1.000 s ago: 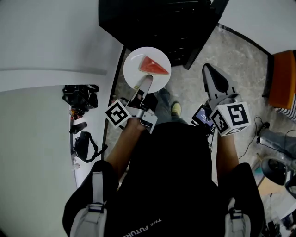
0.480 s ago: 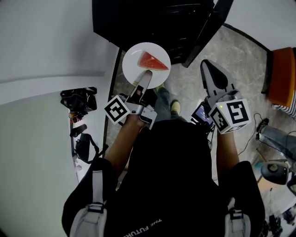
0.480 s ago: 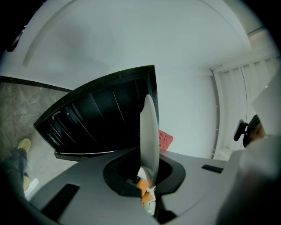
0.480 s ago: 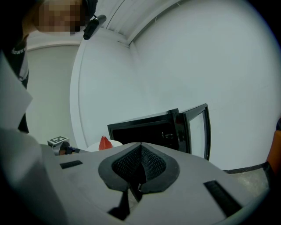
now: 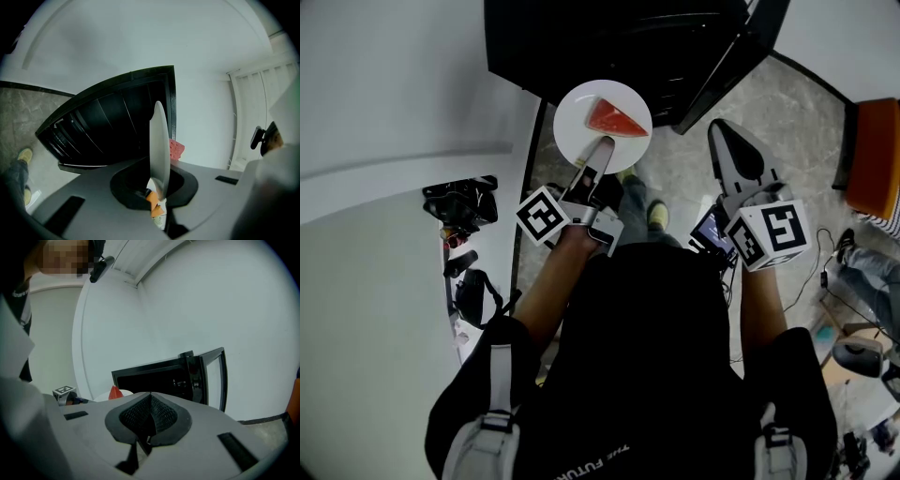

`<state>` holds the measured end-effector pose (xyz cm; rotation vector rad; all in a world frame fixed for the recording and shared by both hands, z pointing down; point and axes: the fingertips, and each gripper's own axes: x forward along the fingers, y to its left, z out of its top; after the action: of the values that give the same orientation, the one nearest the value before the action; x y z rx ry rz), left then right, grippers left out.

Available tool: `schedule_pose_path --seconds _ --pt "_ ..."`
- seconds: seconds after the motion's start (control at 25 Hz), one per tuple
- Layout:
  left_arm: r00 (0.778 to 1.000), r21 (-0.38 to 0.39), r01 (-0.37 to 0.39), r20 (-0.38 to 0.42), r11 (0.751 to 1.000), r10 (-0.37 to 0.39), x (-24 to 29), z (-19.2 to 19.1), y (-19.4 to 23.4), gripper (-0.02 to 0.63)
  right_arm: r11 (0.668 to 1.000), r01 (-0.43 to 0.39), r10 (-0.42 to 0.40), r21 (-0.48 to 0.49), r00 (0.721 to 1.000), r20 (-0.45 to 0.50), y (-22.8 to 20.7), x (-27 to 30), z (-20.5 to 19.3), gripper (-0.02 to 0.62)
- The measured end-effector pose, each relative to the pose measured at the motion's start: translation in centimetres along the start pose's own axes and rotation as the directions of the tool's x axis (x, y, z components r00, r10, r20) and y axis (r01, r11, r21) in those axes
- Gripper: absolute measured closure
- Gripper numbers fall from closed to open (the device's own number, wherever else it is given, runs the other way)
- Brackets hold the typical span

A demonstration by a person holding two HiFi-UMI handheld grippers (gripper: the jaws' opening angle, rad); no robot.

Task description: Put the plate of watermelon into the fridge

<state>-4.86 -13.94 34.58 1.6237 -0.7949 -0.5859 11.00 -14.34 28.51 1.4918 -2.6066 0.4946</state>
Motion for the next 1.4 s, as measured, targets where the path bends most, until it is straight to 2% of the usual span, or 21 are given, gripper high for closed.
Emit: schedule_pose_path --seconds 0.64,1.0,1.4 --pt "0.999 -0.054 -0.047 -0.029 0.997 0.046 3.5 1.7 5.1 0.589 1.0 0.0 0.001 0.017 0.998 -0.07 -1.3 4.3 -2.1 0.584" --pt "0.994 -0.081 -0.096 -0.056 0.992 0.091 6.0 2.5 9.4 0.589 0.999 0.021 -0.017 0.033 0.993 -0.119 -3.8 8.0 -4.2 0.584" --pt "0.993 -0.111 -0.107 -0.062 0.988 0.1 6.1 2.2 11.6 0.589 0.999 0.042 -0.037 0.03 0.987 -0.154 -3.7 8.1 -5.6 0.584"
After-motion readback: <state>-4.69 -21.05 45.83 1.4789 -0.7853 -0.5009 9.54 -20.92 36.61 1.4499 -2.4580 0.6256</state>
